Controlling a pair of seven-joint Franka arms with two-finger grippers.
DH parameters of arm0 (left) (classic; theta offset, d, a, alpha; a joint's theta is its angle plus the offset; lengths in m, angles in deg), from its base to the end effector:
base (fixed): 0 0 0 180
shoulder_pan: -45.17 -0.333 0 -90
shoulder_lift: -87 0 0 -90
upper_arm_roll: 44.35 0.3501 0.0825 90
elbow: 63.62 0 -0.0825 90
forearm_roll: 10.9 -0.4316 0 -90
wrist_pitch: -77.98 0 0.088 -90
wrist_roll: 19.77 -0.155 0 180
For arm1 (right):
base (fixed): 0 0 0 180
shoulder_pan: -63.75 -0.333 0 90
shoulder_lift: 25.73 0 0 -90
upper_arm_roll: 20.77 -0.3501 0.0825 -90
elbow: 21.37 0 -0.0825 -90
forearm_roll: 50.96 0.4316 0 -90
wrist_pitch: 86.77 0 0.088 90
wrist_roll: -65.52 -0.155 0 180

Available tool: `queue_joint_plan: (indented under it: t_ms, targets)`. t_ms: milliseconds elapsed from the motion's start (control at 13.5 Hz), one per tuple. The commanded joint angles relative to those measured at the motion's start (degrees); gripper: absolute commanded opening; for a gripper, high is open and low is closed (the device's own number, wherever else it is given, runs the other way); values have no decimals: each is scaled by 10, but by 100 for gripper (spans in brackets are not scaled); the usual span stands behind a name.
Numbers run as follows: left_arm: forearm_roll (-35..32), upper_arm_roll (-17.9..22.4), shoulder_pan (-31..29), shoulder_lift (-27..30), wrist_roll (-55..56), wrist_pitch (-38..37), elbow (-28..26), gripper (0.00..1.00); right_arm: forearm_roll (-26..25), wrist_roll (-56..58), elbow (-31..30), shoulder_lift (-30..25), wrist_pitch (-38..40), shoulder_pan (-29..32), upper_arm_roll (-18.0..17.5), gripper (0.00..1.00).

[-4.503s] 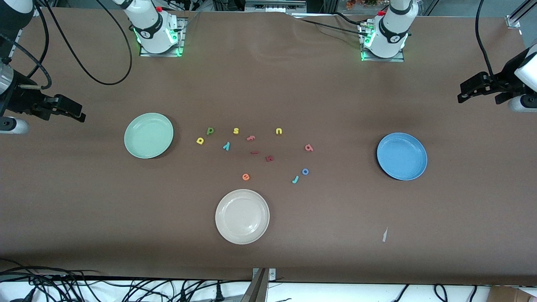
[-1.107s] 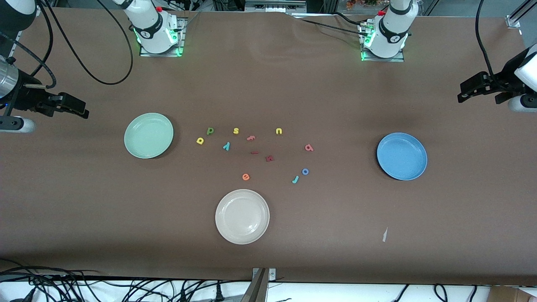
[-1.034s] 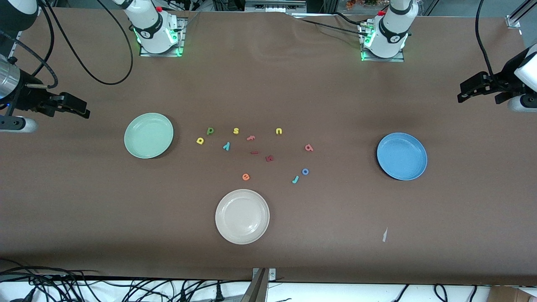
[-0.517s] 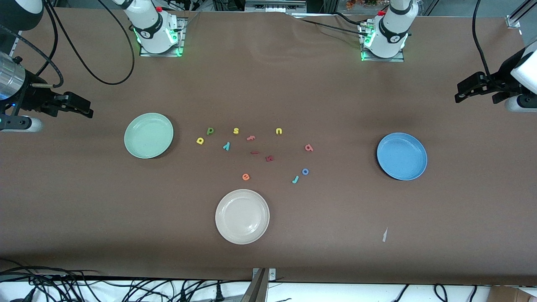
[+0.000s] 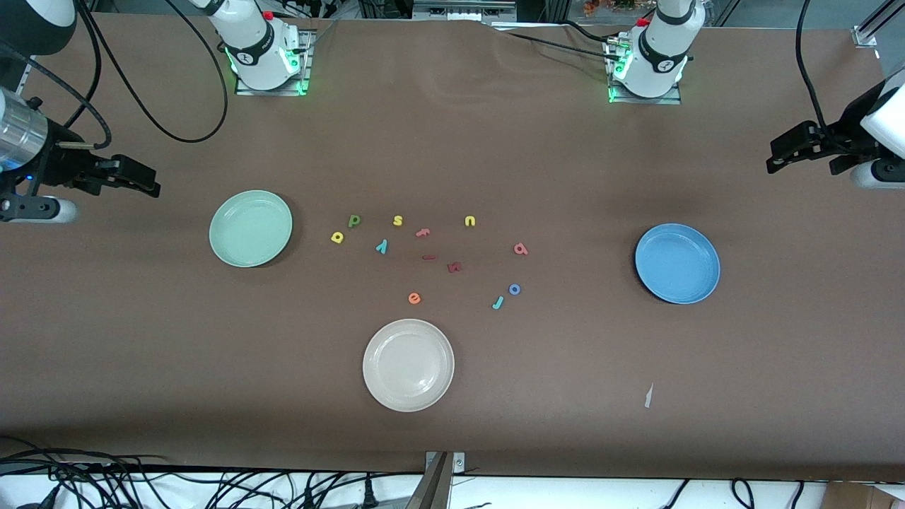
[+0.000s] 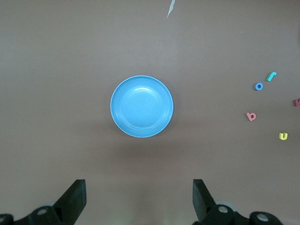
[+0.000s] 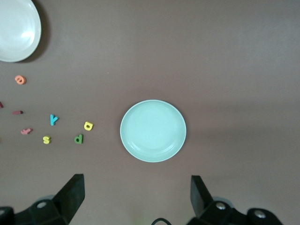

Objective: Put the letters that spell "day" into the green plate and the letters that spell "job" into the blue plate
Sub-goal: 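Reach the right gripper down to the yellow letter beside the green plate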

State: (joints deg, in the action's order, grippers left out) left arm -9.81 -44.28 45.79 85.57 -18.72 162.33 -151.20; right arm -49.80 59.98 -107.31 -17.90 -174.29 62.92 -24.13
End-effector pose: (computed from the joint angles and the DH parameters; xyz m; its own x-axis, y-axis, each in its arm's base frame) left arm 0.5964 -0.0088 0.6093 0.9966 0.0069 -0.0816 0.0083 -0.9998 0.0175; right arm 0.6343 0.0475 0.5591 0.9936 -0.0228 -0.1108 -0.0249 -0.9995 -0.0176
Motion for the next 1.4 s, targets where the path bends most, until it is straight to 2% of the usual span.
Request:
queue_joint_plan:
  t_ms: [0, 221, 591, 738, 886, 1034, 1329]
  targets:
    - [10, 1, 2, -8, 6, -14, 18, 100, -10, -1, -29, -4, -9, -12, -2, 100]
    - [10, 1, 2, -8, 7, -14, 17, 100, -10, -24, -72, -4, -55, -29, -2, 100]
    - [10, 0, 2, -8, 6, -14, 18, 100, -10, -202, -191, -7, -188, -84, -24, 100]
    - [10, 0, 3, -8, 6, -14, 18, 100, -12, -298, -266, -9, -273, -88, -64, 100]
    - [11, 0, 3, -8, 7, -14, 18, 100, -56, -377, -324, -8, -348, -89, -97, 100]
    - [11, 0, 3, -8, 7, -14, 18, 100, -87, -475, -363, 22, -417, -110, -109, 100]
    - [13, -1, 3, -8, 7, -15, 19, 100, -108, -582, -373, 96, -507, -125, -108, 99]
